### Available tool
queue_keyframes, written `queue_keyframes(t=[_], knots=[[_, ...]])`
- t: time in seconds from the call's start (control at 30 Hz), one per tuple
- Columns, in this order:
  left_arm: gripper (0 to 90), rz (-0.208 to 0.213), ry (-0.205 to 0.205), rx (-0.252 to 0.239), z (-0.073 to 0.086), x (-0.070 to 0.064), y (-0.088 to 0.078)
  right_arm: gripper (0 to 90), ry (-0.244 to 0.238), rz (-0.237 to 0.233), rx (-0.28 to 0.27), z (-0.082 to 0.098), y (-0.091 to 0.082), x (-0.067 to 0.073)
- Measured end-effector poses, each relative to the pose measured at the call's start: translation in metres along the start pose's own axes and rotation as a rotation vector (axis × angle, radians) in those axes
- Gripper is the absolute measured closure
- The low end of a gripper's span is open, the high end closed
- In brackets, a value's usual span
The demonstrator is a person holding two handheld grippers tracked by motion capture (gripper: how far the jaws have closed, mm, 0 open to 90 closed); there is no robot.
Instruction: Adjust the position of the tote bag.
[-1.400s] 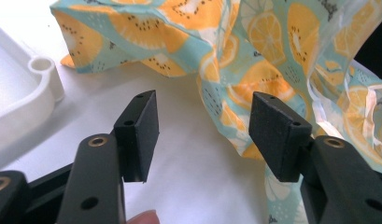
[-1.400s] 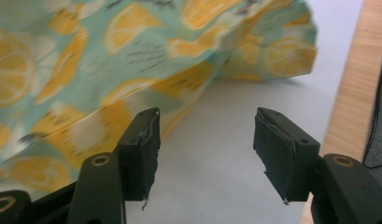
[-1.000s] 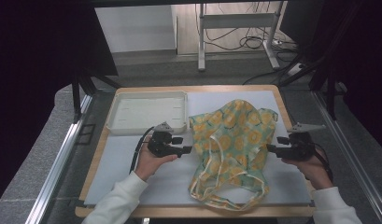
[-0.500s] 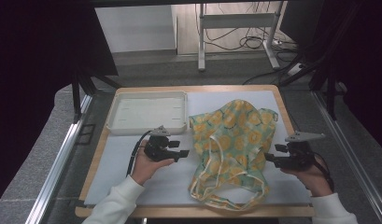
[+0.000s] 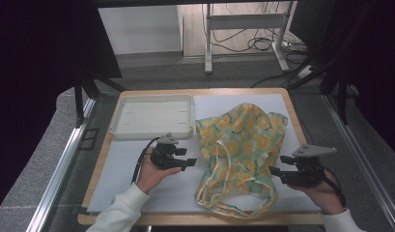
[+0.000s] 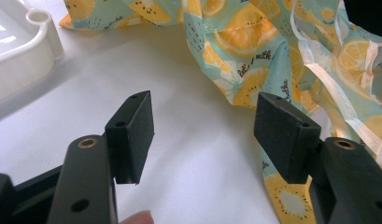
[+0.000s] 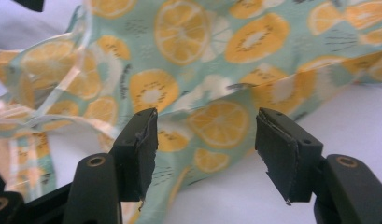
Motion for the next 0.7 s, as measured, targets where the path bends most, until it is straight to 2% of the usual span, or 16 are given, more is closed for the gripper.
queue_keyframes(t=[0.4, 0.7], knots=[[38.0, 0.008, 0.007, 0.002, 0.002, -0.003, 0.0, 38.9, -0.015, -0.036, 0.013, 0.003, 0.008, 0.018], [37.9, 0.024, 0.032, 0.027, 0.01, -0.013, 0.005, 38.8, -0.039, -0.061, 0.04, 0.004, 0.019, 0.031]])
Point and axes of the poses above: each handheld gripper's, and its own axes: y roughly forward along the jaws, z roughly out of its underside, x roughly to its left, the point moved 9 cm from there along y, roughly forward along the jaws, and after that the axes turned 7 degrees about -z, right-handed, at the moved point
